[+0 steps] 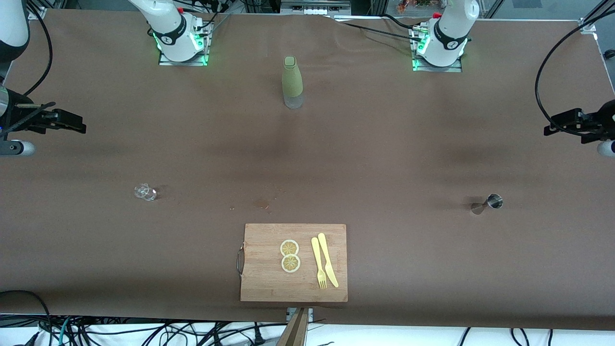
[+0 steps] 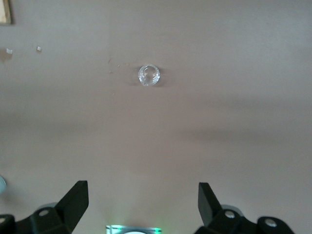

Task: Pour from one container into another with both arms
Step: 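Lower the right gripper to the glass cup while the left gripper reaches the jigger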

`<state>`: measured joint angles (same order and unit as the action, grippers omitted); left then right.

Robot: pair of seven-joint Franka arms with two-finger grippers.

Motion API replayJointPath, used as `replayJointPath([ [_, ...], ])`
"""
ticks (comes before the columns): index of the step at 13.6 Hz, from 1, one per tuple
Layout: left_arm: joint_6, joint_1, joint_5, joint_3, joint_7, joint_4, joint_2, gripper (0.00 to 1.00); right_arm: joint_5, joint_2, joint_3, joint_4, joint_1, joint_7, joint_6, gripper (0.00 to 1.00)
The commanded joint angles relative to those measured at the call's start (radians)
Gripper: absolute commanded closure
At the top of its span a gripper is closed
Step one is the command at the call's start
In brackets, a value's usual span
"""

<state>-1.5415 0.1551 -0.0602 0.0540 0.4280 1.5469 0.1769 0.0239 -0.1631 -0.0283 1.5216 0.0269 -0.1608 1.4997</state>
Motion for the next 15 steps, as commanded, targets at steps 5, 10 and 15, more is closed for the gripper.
replayJointPath([
  [5, -0.075, 0.158, -0.137, -0.008, 0.460, -0.019, 0.171, 0.00, -0.030, -0.111, -0.002, 0.021, 0.071, -0.507, 0.144, 0.00],
  [10, -0.109, 0.257, -0.292, -0.009, 0.841, -0.036, 0.337, 0.00, -0.217, -0.229, -0.010, 0.031, 0.149, -0.860, 0.235, 0.00],
  [15, -0.111, 0.297, -0.461, 0.006, 1.155, -0.122, 0.536, 0.00, -0.419, -0.375, -0.079, 0.031, 0.202, -1.314, 0.249, 0.00],
])
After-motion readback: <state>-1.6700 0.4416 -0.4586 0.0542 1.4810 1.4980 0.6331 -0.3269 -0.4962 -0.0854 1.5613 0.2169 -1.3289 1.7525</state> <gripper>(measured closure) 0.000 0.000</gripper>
